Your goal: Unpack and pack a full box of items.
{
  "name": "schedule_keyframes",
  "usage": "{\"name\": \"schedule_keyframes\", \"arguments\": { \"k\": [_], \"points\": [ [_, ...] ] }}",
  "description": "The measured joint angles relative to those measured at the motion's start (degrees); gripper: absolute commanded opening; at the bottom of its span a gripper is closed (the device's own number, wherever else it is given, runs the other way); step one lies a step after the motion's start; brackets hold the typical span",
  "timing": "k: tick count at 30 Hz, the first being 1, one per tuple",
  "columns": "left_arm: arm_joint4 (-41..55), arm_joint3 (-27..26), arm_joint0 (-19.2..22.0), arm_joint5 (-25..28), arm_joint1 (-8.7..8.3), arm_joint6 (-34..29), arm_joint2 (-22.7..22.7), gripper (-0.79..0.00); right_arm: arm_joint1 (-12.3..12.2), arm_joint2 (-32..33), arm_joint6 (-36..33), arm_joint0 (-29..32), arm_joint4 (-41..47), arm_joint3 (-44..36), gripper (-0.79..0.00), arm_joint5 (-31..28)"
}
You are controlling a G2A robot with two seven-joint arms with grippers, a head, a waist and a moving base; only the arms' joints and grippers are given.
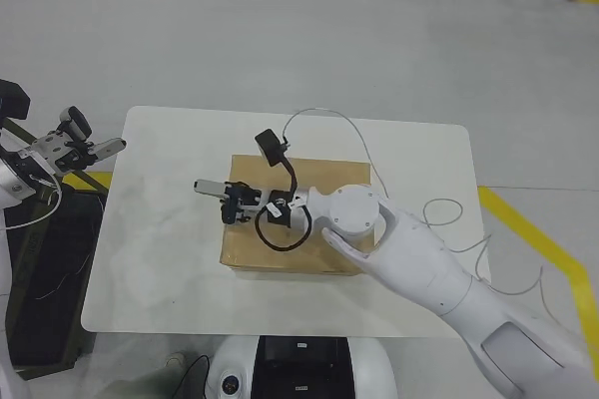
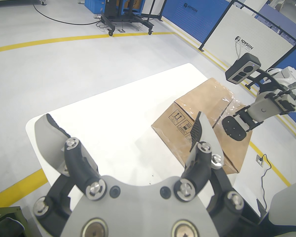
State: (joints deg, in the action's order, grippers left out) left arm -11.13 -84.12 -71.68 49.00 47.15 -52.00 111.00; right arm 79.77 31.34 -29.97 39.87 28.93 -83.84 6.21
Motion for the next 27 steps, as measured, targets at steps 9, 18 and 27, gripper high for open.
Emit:
{"name": "schedule_keyframes", "arguments": {
  "k": [9,18,27],
  "points": [
    [0.0,0.0,0.0,0.0,0.0,0.0,0.0,0.0,3.33,-2.53,0.75,-2.43,-0.99,7.26,0.0,0.51],
    [0.0,0.0,0.0,0.0,0.0,0.0,0.0,0.0,5.1,-2.62,0.59,-3.01,-3.33,10.26,0.0,1.93],
    [0.0,0.0,0.0,0.0,0.0,0.0,0.0,0.0,5.08,0.04,-0.74,-1.7,-5.45,9.48,0.0,3.19]
  ]
}}
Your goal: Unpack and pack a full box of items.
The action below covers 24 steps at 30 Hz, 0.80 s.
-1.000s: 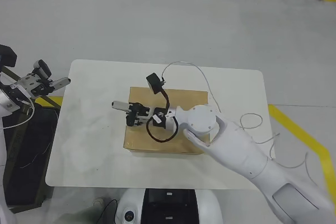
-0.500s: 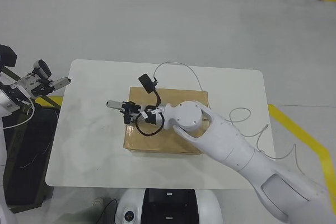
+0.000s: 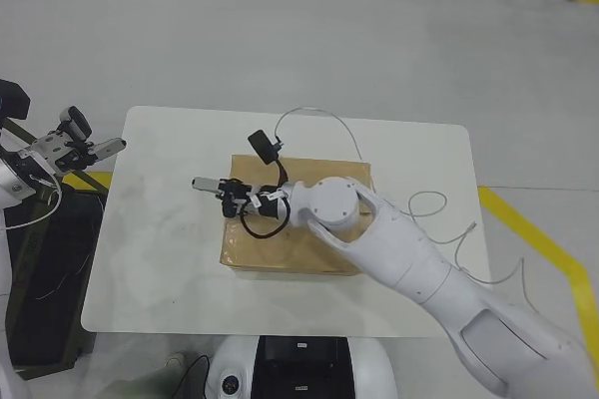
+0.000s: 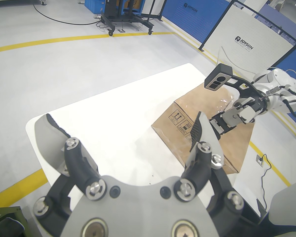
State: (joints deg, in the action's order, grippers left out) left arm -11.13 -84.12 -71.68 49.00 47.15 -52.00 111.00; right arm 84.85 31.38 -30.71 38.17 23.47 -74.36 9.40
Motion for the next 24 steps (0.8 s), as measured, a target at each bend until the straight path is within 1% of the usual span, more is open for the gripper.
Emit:
{"name": "schedule_keyframes", "arguments": {
  "k": [15,24],
  "points": [
    [0.0,0.0,0.0,0.0,0.0,0.0,0.0,0.0,-2.14,6.23,-3.33,4.95,-5.28,-5.14,0.0,4.0],
    [0.0,0.0,0.0,0.0,0.0,0.0,0.0,0.0,-4.26,11.78,-5.6,8.94,-8.79,-9.22,0.0,6.66]
  ]
}}
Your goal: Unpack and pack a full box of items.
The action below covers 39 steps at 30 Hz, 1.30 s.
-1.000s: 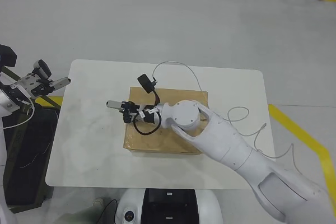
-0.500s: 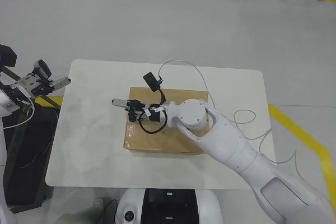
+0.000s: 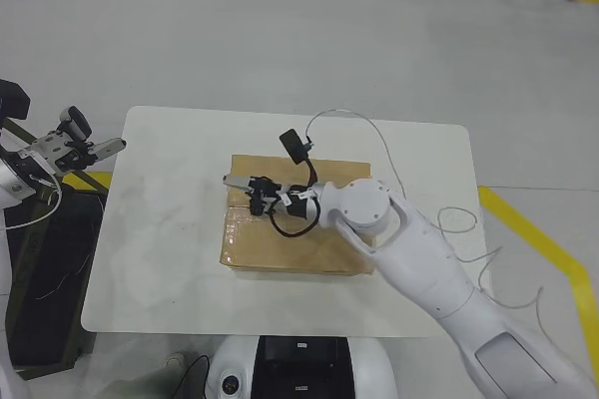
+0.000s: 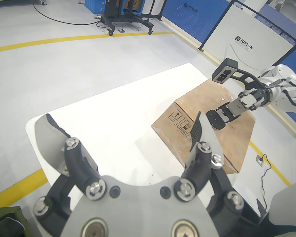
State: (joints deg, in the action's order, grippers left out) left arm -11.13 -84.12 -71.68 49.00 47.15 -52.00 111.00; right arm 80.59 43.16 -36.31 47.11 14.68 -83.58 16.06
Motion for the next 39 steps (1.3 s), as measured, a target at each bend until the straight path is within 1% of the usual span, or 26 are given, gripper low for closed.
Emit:
{"name": "schedule_keyframes", "arguments": {
  "k": [16,28,39],
  "points": [
    [0.0,0.0,0.0,0.0,0.0,0.0,0.0,0.0,-3.54,9.19,-6.24,6.32,-5.09,-5.79,0.0,4.17],
    [0.0,0.0,0.0,0.0,0.0,0.0,0.0,0.0,-5.94,16.17,-8.56,11.85,-7.75,-11.65,0.0,6.17],
    [0.0,0.0,0.0,0.0,0.0,0.0,0.0,0.0,-7.76,20.82,-10.51,15.33,-11.41,-16.4,0.0,8.09]
  ]
}}
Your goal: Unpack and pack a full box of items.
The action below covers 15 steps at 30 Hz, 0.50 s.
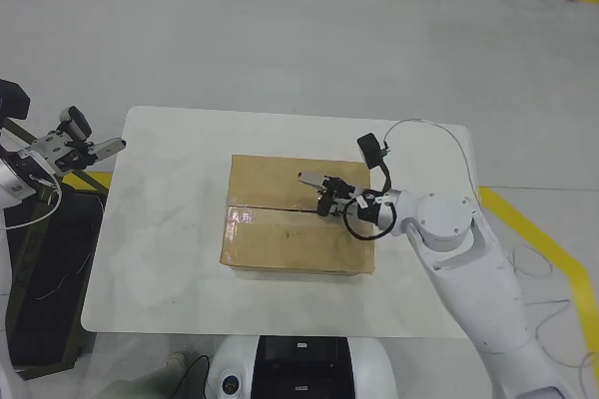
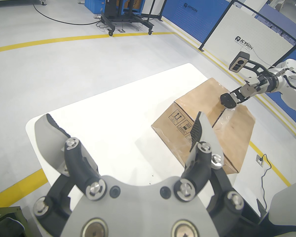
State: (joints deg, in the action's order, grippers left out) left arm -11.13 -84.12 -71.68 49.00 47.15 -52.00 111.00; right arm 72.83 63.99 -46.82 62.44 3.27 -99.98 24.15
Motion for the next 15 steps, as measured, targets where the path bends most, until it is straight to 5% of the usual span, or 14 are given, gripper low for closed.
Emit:
{"name": "schedule_keyframes", "arguments": {
  "k": [15],
  "points": [
    [0.0,0.0,0.0,0.0,0.0,0.0,0.0,0.0,-2.52,5.1,-4.02,3.47,-7.62,-7.29,0.0,4.95]
  ]
}}
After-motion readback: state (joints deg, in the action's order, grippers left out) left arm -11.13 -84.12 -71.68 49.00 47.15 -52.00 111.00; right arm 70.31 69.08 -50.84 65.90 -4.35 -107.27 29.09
